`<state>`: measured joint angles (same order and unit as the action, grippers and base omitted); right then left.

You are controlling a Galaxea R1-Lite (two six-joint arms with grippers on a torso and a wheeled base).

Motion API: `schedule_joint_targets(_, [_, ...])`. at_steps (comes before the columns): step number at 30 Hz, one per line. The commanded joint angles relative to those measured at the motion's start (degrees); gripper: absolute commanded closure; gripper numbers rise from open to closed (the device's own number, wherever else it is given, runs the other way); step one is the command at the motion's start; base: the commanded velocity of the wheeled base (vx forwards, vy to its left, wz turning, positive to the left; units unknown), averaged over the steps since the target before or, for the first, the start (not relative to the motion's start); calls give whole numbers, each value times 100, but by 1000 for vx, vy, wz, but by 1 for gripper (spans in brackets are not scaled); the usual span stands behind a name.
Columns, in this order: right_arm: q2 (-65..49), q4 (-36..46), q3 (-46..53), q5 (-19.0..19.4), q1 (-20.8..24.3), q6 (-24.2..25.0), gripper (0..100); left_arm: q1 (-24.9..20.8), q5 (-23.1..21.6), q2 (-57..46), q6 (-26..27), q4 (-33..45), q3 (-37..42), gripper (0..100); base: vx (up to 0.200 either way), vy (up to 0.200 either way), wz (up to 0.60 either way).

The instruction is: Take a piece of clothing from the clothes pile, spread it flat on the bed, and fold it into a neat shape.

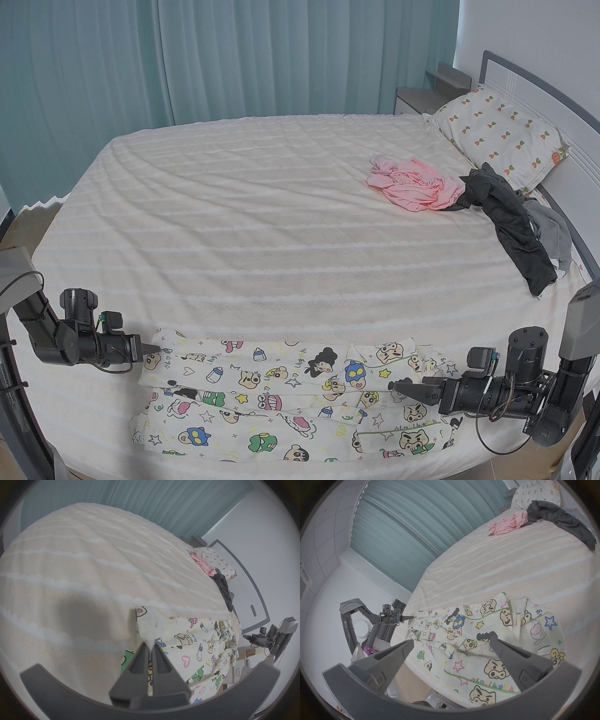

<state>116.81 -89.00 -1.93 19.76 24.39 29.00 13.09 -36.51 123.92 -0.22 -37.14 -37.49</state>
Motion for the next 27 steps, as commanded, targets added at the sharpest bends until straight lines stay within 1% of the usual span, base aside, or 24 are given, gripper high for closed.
schedule_joint_targets(1, [8,-82,-10,1,-5,-9,0,9,4,-131,-4,-3,40,100,0,0,0])
schedule_joint_targets(9, [8,-82,-10,1,-5,0,0,-26,-23,-632,-13,-38,268,100,0,0,0])
schedule_joint_targets(17, [0,-82,-10,1,-5,0,0,-35,-23,-1054,-48,-56,242,100,0,0,0])
schedule_joint_targets(23, [-18,-82,-10,1,-5,0,0,-175,-67,-1493,-514,-74,242,100,0,0,0])
schedule_joint_targets(27, [-27,-82,-1,1,-5,0,0,-246,-58,-1572,-602,-223,224,100,0,0,0])
